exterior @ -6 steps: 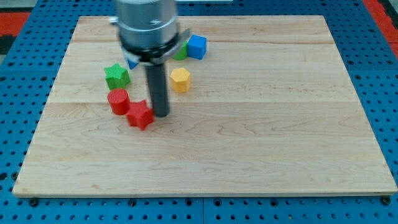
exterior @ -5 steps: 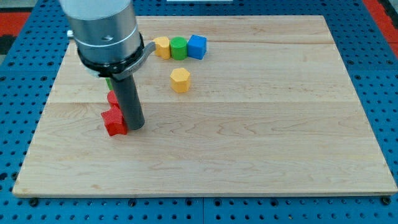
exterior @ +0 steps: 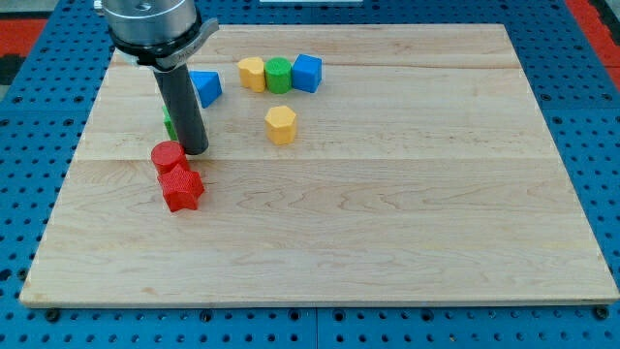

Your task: Slide green star towards top left

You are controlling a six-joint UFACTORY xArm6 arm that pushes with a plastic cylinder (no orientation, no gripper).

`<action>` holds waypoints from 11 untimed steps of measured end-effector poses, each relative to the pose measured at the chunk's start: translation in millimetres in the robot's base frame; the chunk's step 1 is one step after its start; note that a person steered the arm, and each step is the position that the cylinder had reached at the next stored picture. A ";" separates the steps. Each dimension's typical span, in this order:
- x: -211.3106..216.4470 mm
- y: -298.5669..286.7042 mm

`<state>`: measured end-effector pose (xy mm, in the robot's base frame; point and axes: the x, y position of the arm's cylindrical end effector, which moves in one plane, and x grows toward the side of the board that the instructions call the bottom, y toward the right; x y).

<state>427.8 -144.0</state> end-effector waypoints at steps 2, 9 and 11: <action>0.0 13.6; -16.9 53.9; -51.2 -18.2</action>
<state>376.5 -162.1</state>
